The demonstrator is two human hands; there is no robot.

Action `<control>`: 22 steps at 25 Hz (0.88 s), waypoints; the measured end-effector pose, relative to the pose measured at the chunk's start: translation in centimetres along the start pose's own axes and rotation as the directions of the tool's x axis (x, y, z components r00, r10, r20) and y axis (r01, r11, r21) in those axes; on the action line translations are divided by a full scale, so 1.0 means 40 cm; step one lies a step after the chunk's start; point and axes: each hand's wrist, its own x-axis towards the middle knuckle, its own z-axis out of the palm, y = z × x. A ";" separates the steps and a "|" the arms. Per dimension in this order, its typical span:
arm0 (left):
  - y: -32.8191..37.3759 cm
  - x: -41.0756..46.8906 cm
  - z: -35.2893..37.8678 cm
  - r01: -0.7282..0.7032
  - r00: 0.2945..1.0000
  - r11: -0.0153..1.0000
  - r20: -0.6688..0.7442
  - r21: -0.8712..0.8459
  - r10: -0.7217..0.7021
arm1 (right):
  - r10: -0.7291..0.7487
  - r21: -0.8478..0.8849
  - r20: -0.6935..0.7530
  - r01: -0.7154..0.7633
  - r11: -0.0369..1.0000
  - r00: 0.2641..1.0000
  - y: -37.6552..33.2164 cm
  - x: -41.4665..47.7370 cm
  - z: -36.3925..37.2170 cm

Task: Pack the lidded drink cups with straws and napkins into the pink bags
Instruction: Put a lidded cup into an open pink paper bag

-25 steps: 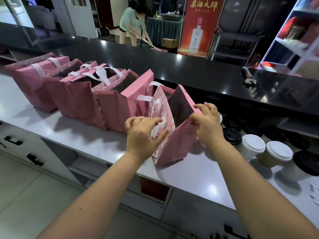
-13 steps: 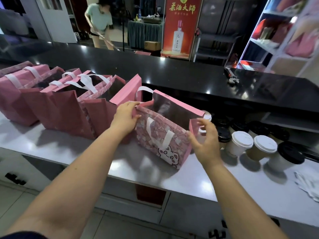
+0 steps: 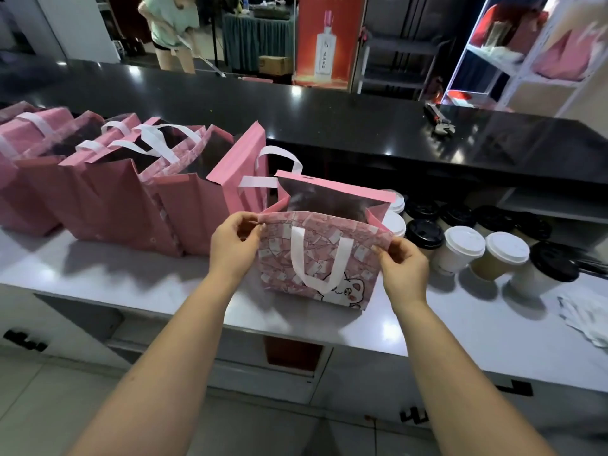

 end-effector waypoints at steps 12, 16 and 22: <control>0.340 -0.032 0.291 -0.618 0.781 0.710 0.375 0.339 0.500 | -0.334 -0.333 -0.090 0.288 0.898 0.938 -0.102 0.060 -0.255; 0.412 -0.099 0.485 -0.704 0.697 0.565 0.568 0.430 0.437 | -0.340 -0.506 -0.036 0.276 0.817 0.940 -0.058 0.107 -0.373; 0.377 -0.171 0.739 -0.653 0.725 0.503 0.658 0.566 0.201 | -0.341 -0.687 0.100 0.313 0.656 0.935 0.069 0.217 -0.511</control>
